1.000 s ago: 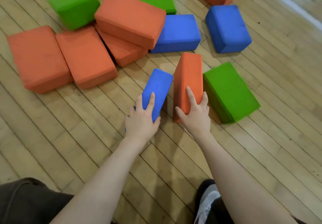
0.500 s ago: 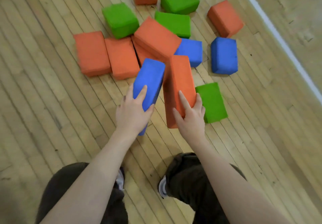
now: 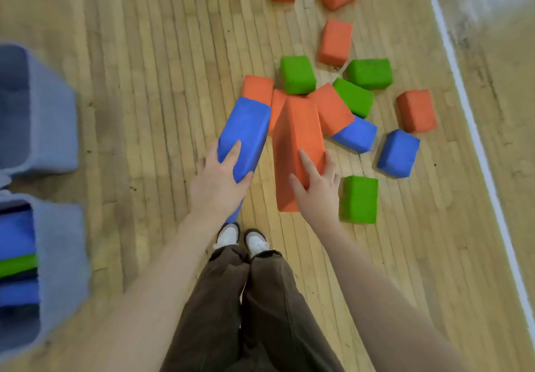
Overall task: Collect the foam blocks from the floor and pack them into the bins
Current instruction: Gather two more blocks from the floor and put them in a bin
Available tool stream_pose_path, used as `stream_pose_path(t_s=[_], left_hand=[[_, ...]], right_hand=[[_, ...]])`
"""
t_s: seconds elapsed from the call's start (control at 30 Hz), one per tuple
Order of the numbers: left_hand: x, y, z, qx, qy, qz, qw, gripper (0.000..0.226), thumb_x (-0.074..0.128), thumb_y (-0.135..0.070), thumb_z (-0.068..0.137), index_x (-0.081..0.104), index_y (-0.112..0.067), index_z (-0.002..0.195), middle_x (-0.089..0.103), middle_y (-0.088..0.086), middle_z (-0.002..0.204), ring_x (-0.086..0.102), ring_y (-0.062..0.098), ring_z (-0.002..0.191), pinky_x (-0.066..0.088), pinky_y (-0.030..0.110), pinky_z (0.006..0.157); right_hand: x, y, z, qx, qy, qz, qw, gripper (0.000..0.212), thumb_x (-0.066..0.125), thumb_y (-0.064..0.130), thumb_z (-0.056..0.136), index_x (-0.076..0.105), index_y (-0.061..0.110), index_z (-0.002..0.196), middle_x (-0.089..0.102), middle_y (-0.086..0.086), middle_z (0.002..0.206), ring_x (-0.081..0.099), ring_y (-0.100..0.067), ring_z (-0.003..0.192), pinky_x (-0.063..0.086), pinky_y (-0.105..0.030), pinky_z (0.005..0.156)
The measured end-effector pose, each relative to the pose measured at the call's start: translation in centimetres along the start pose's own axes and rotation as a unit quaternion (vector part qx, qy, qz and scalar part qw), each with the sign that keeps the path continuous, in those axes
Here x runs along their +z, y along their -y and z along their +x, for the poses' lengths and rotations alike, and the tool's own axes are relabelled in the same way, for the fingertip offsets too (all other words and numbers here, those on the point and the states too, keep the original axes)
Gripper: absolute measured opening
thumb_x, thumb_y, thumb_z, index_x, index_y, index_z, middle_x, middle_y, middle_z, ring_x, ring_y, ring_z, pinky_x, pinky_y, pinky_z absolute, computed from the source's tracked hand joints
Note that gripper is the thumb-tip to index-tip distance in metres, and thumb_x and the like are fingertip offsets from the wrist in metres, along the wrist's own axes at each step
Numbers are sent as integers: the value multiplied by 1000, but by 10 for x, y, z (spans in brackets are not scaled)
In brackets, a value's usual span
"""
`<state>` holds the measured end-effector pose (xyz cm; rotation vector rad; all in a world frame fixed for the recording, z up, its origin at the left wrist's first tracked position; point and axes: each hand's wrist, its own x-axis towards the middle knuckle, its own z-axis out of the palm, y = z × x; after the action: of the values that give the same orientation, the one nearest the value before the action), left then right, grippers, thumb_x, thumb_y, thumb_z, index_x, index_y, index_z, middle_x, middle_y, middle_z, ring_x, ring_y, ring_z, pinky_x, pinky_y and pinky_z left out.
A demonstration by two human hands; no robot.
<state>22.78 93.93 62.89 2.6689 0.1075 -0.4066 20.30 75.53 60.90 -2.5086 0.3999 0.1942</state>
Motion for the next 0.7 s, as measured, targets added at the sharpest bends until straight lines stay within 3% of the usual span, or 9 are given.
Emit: stream_pose_path(t_s=[0.13, 0.3, 0.5, 0.7], left_hand=[[-30, 30, -50, -111, -51, -30, 992, 62, 48, -49, 91, 25, -34, 146, 16, 4, 154, 38, 28, 126, 44, 40, 87], [-33, 82, -128, -267, -131, -87, 951, 62, 53, -46, 89, 32, -29, 145, 19, 10, 153, 39, 32, 128, 42, 43, 92], [-14, 127, -239, -457, -233, -181, 839, 62, 59, -43, 87, 37, -27, 143, 21, 14, 152, 34, 36, 132, 42, 48, 97], [-5, 148, -317, -590, -286, -207, 726, 61, 56, -45, 88, 35, -28, 143, 22, 11, 152, 37, 33, 129, 45, 44, 93]], right_hand=[[9, 41, -6, -88, 72, -17, 993, 54, 53, 39, 92, 34, 42, 142, 12, -9, 155, 25, -34, 135, 31, -42, 106], [40, 100, -23, -206, 158, -72, 963, 52, 52, 39, 92, 36, 40, 142, 12, -7, 155, 23, -34, 133, 34, -44, 101], [91, 174, -91, -382, 273, -107, 876, 52, 52, 41, 91, 37, 42, 141, 14, -6, 155, 24, -33, 133, 33, -44, 103], [143, 235, -169, -524, 365, -120, 760, 52, 56, 39, 90, 41, 39, 139, 19, -12, 152, 30, -38, 129, 30, -44, 106]])
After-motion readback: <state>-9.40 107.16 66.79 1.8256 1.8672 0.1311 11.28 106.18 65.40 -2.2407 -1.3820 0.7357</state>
